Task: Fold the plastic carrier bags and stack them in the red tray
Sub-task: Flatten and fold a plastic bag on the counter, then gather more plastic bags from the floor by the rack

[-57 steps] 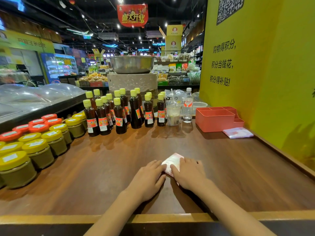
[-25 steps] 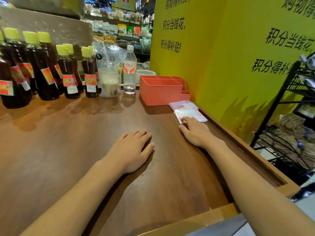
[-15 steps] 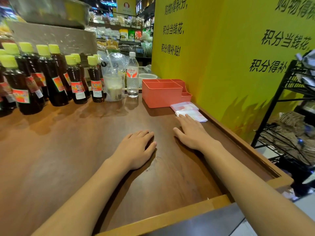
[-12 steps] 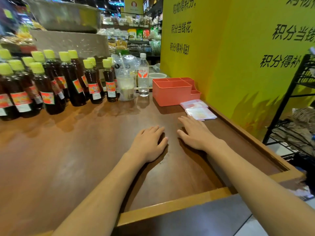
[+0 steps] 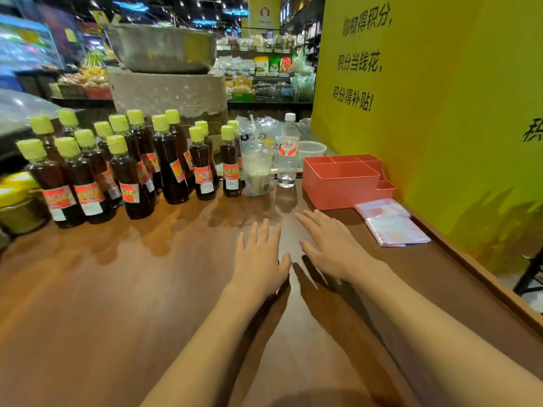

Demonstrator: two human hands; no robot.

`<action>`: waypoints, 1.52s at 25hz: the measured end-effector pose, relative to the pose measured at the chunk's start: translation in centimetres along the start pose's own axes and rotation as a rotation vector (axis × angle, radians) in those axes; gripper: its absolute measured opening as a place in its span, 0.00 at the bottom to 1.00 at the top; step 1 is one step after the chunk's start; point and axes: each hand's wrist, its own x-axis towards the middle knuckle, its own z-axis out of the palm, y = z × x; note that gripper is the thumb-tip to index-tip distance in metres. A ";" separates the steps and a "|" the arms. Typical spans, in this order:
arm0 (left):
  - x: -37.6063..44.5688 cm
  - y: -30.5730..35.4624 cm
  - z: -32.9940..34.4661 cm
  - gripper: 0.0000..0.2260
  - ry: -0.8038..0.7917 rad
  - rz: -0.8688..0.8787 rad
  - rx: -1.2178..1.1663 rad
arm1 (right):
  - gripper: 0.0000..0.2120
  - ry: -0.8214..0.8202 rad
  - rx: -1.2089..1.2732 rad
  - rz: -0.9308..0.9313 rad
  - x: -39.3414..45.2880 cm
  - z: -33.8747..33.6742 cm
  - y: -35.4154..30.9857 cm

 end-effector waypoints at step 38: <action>-43.4 -29.5 -57.6 0.29 0.279 -1.226 0.407 | 0.28 -0.160 0.253 -1.354 2.4 -26.1 -76.3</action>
